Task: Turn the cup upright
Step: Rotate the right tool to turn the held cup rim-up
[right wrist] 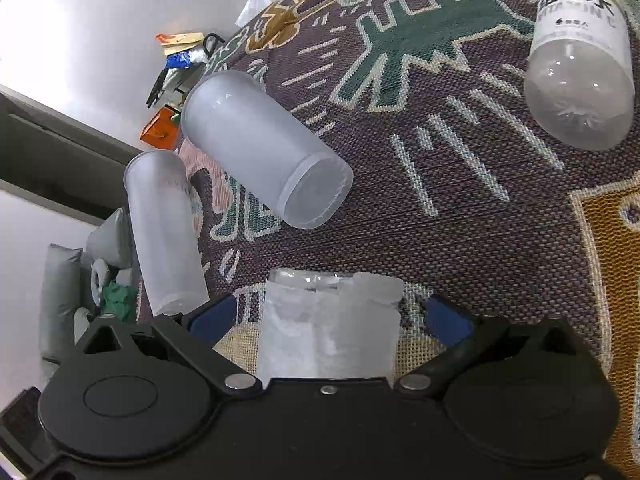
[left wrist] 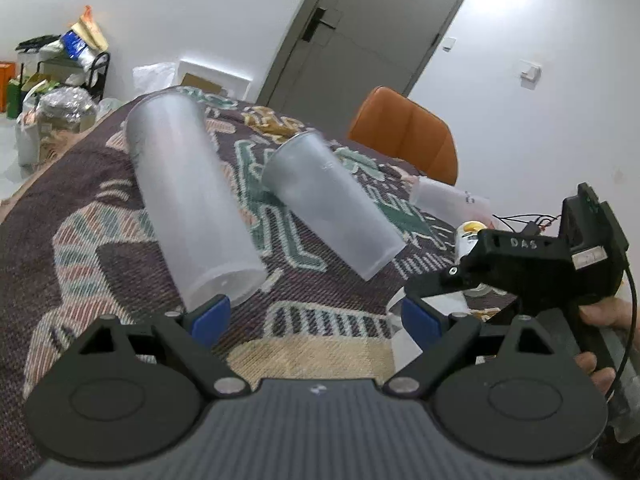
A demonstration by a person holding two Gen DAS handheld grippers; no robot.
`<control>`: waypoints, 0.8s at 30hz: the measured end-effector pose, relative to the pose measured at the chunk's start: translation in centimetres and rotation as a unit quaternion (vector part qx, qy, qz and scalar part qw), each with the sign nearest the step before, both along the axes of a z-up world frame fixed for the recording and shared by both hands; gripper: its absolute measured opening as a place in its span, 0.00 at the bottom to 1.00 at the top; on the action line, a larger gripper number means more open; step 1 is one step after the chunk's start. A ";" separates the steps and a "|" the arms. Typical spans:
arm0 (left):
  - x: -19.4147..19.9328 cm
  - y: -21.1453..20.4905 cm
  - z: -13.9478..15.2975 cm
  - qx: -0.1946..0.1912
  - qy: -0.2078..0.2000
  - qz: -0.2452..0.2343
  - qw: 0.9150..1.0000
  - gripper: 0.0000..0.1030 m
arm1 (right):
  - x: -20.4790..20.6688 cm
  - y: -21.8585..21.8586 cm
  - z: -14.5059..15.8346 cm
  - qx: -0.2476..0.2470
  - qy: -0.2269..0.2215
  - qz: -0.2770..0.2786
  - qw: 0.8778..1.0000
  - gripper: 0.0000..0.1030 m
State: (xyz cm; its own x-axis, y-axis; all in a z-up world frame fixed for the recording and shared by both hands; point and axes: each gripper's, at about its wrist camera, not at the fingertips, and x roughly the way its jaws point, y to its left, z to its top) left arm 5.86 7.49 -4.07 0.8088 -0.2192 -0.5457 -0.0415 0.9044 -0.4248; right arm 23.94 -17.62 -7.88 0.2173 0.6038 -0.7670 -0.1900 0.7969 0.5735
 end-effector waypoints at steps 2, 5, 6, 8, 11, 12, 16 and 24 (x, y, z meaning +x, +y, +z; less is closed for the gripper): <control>0.0 0.2 -0.3 -0.005 0.007 0.004 1.000 0.89 | 0.1 0.2 0.1 -0.005 -0.004 0.003 1.000 0.88; 0.0 0.2 -0.4 -0.009 0.011 0.007 1.000 0.89 | 0.2 0.0 0.1 -0.006 -0.002 0.001 1.000 0.64; -0.1 0.2 -0.4 -0.008 0.011 0.006 1.000 0.89 | 0.2 -0.2 0.0 0.000 -0.001 0.001 1.000 0.63; -0.1 -0.1 -0.2 -0.005 0.012 0.007 1.000 0.88 | -0.2 -0.8 0.3 0.001 -0.013 -0.003 1.000 0.63; -0.2 -0.3 -0.1 -0.003 0.012 0.008 1.000 0.88 | -0.8 -1.6 1.0 0.012 -0.033 -0.003 0.999 0.62; -0.2 -0.4 0.0 -0.002 0.012 0.008 1.000 0.88 | -1.1 -1.8 1.3 0.015 -0.042 -0.002 0.999 0.62; -0.3 -1.0 0.3 0.004 0.009 0.008 1.000 0.88 | -2.7 -1.9 3.2 -0.003 -0.108 0.015 0.994 0.61; -0.7 -1.4 0.9 0.012 0.006 0.022 1.000 0.88 | -5.9 -1.3 5.4 -0.055 -0.248 0.028 0.967 0.61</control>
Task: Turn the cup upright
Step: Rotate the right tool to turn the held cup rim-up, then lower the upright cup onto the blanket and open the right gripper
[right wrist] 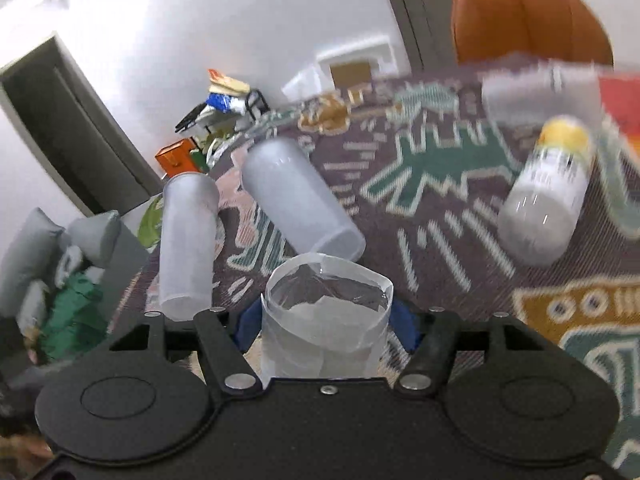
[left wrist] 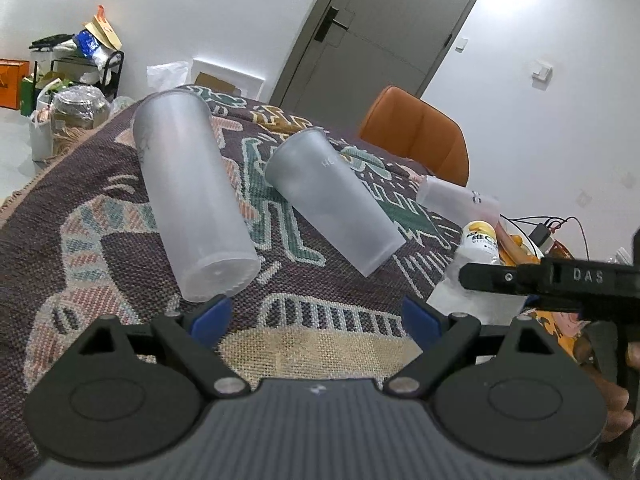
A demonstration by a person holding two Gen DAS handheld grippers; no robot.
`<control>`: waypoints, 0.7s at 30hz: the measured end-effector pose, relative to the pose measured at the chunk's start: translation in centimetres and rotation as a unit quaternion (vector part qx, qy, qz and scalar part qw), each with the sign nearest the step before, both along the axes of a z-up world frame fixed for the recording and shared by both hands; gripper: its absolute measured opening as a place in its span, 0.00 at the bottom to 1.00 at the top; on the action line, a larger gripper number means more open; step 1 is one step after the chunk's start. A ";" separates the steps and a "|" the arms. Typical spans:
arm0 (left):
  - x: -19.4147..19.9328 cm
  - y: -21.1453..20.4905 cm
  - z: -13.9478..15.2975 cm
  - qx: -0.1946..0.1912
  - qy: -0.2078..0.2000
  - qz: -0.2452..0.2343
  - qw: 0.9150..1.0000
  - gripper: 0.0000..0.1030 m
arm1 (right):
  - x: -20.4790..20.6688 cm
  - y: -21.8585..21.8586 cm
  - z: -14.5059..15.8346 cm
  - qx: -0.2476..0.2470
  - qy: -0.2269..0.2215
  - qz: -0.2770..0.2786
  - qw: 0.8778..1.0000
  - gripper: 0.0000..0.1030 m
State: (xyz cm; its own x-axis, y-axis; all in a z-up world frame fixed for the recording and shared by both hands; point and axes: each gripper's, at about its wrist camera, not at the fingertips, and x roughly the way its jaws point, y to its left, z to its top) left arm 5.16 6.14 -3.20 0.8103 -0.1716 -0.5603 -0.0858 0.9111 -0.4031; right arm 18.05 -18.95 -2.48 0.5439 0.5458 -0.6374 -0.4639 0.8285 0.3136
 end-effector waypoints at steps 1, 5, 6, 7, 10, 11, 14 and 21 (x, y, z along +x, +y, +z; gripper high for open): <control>-0.1 0.0 0.1 0.001 0.000 0.003 1.000 0.89 | -0.4 0.1 0.2 -0.007 -0.017 0.000 1.000 0.61; -0.5 0.1 0.3 0.003 -0.003 0.009 1.000 0.89 | -1.9 1.1 0.5 -0.041 -0.081 0.003 0.996 0.61; -0.6 0.2 0.4 0.003 -0.004 0.011 1.000 0.88 | -2.2 1.3 0.6 -0.048 -0.093 0.005 0.995 0.61; -0.7 0.2 0.4 0.004 -0.004 0.012 1.000 0.88 | -2.4 1.6 0.6 -0.056 -0.105 0.007 0.993 0.61; -1.0 0.5 0.3 0.005 -0.003 0.017 1.000 0.89 | -3.1 2.6 0.4 -0.086 -0.139 0.010 0.986 0.61; -1.1 0.5 0.3 0.004 -0.003 0.018 1.000 0.89 | -3.3 3.0 0.3 -0.097 -0.151 0.010 0.984 0.61; -1.3 0.8 0.3 0.005 -0.004 0.022 1.000 0.89 | -3.8 3.7 -0.2 -0.114 -0.175 0.014 0.978 0.61; -1.8 1.4 -0.2 0.003 0.002 0.033 0.999 0.89 | -3.5 4.2 -1.7 -0.114 -0.157 0.017 0.981 0.72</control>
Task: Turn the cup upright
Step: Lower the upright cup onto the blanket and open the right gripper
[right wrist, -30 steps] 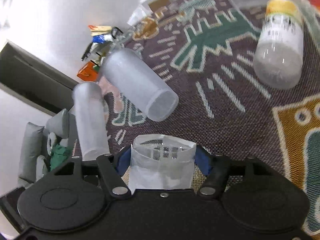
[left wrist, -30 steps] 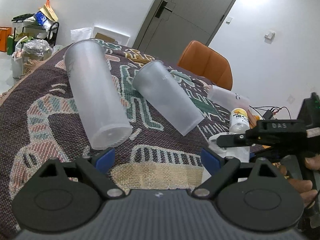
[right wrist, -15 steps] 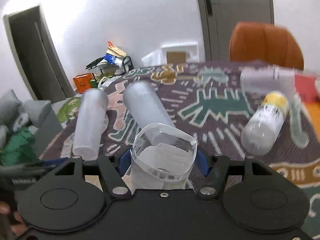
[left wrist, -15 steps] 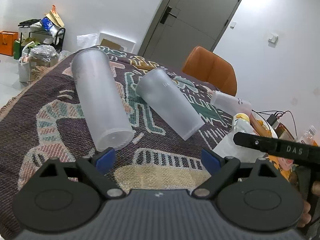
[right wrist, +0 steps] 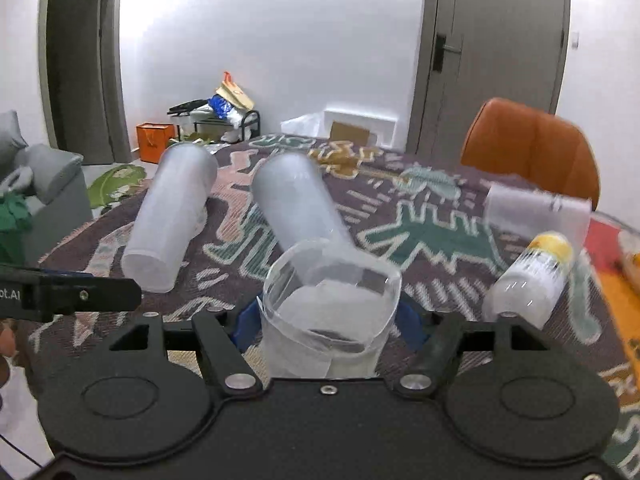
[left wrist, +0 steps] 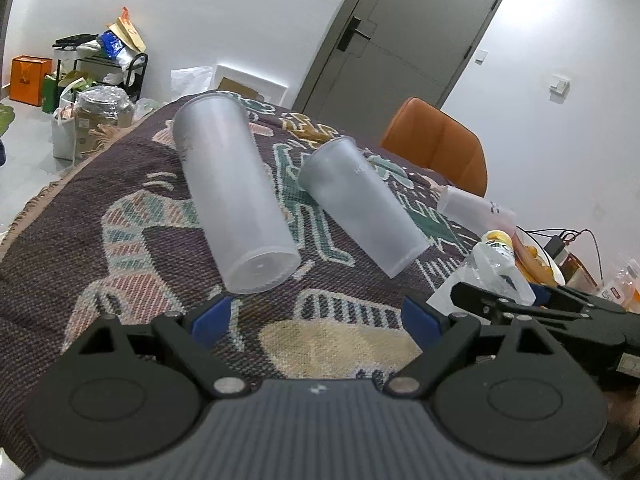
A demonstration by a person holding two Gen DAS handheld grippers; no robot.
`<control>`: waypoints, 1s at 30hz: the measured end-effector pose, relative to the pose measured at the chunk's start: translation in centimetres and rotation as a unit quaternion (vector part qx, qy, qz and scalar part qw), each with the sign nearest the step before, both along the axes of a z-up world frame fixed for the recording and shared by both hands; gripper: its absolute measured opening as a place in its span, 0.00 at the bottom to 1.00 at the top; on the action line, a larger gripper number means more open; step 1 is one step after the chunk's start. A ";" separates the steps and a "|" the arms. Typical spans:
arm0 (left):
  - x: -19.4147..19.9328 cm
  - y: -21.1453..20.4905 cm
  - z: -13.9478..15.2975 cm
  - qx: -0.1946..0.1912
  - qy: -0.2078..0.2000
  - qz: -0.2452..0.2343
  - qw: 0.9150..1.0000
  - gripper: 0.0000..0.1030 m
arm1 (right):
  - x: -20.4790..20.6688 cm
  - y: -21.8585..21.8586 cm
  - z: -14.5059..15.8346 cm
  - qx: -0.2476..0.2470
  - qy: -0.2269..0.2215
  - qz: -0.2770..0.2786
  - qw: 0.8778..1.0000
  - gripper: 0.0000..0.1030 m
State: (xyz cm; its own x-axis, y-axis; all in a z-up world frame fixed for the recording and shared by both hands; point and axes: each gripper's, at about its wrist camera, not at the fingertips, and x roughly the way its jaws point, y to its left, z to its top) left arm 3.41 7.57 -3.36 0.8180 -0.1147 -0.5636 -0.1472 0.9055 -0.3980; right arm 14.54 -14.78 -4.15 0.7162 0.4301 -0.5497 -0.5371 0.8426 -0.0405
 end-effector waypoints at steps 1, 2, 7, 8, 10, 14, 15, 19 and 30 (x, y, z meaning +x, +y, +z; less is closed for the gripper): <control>-0.1 0.0 0.0 0.003 0.000 0.001 1.000 0.89 | -0.1 -0.2 0.1 0.005 0.001 -0.001 1.000 0.76; -0.1 0.0 0.0 0.003 0.000 0.001 1.000 0.89 | -0.2 -0.4 0.3 0.014 0.005 0.001 1.000 0.81; -0.3 -0.3 0.5 0.005 -0.010 -0.003 1.000 0.89 | -0.7 -1.4 0.9 0.037 0.012 -0.001 0.999 0.94; -0.4 -0.4 0.5 0.006 -0.012 -0.004 1.000 0.89 | -0.8 -1.6 1.0 0.040 0.013 -0.001 0.999 0.94; -0.5 -0.8 0.8 0.012 -0.018 -0.008 1.000 0.89 | -1.0 -2.0 1.1 0.047 0.016 -0.002 0.999 0.96; -0.9 -1.5 1.4 0.030 -0.027 -0.011 0.999 0.96 | -1.8 -3.1 1.5 0.066 0.008 0.001 0.998 1.00; -1.0 -1.8 1.6 0.034 -0.030 -0.012 0.999 0.97 | -2.1 -3.4 1.6 0.071 0.007 0.004 0.997 1.00; -1.6 -2.4 2.4 0.045 -0.040 -0.016 0.998 0.99 | -3.1 -4.2 1.9 0.074 -0.002 0.000 0.997 1.00; -3.5 -4.6 4.4 0.085 -0.057 -0.024 0.994 1.00 | -5.4 -7.5 2.6 0.111 -0.018 -0.014 0.994 1.00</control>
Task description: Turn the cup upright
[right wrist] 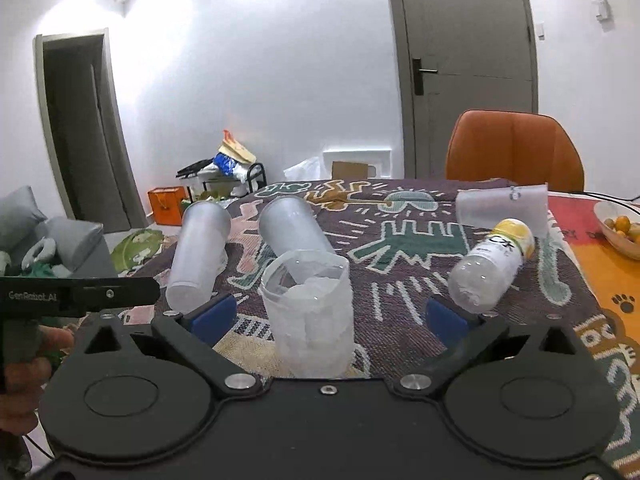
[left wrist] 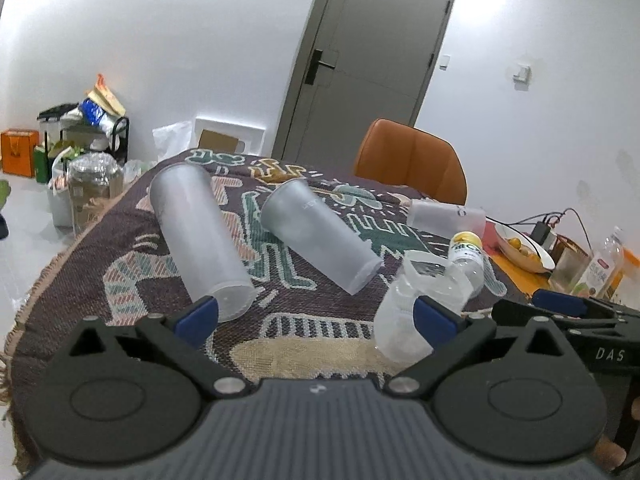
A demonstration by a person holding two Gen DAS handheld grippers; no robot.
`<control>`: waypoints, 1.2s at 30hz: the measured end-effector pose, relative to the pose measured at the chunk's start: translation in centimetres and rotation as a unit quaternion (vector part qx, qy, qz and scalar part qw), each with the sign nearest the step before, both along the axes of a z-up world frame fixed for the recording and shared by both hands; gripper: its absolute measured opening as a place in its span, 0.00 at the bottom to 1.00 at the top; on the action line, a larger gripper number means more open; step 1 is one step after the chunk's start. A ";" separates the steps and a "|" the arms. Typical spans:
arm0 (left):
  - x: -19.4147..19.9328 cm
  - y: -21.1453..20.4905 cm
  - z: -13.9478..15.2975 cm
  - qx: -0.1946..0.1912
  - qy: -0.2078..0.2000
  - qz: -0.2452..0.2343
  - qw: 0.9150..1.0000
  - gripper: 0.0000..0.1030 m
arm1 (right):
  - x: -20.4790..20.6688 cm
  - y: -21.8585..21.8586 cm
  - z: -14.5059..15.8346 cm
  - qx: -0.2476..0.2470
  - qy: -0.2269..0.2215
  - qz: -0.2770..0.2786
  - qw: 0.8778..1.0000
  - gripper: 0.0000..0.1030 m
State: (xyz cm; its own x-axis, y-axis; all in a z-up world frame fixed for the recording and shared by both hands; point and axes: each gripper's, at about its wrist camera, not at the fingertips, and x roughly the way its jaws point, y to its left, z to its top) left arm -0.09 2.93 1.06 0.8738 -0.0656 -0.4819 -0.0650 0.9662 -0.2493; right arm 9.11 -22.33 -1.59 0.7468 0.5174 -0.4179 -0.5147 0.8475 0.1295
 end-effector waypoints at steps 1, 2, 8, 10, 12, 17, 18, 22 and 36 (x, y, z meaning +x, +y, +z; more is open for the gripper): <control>-0.2 -0.3 0.1 0.005 -0.001 -0.001 1.000 1.00 | -0.2 -0.4 0.0 0.005 0.000 0.001 1.000 1.00; -0.4 -0.5 0.3 0.010 -0.001 -0.002 1.000 1.00 | -0.4 -0.7 0.0 0.009 0.001 0.001 1.000 1.00; -2.1 -2.0 0.8 0.038 -0.014 -0.012 0.999 1.00 | -1.9 -1.9 -0.4 0.010 -0.001 -0.002 1.000 1.00; -2.5 -2.3 0.7 0.044 -0.016 -0.015 0.999 1.00 | -2.4 -2.2 -0.5 0.013 0.000 -0.005 1.000 1.00; -3.0 -2.5 0.6 0.049 -0.020 -0.021 0.998 1.00 | -3.1 -2.6 -0.7 0.015 -0.002 -0.013 1.000 1.00; -3.1 -3.0 -0.1 0.039 -0.004 -0.037 0.999 1.00 | -4.1 -4.2 -1.7 0.027 0.017 -0.039 0.999 1.00; -3.0 -3.2 -0.2 0.041 0.000 -0.038 0.998 1.00 | -4.2 -4.6 -1.8 0.029 0.020 -0.045 0.998 1.00; -3.6 -3.7 -0.2 0.058 -0.007 -0.039 0.998 1.00 | -4.9 -5.1 -1.6 0.013 0.013 -0.055 0.998 1.00; -4.4 -3.4 0.0 0.068 -0.006 -0.014 0.998 1.00 | -4.8 -6.1 -2.2 0.019 0.032 -0.041 0.998 1.00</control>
State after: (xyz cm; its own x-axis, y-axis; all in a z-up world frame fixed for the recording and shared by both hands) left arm -4.46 -0.49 1.08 0.8779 -0.0244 -0.4782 -0.0364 0.9924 -0.1173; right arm 4.34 -28.40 -3.79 0.7597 0.4718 -0.4475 -0.4327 0.8805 0.1938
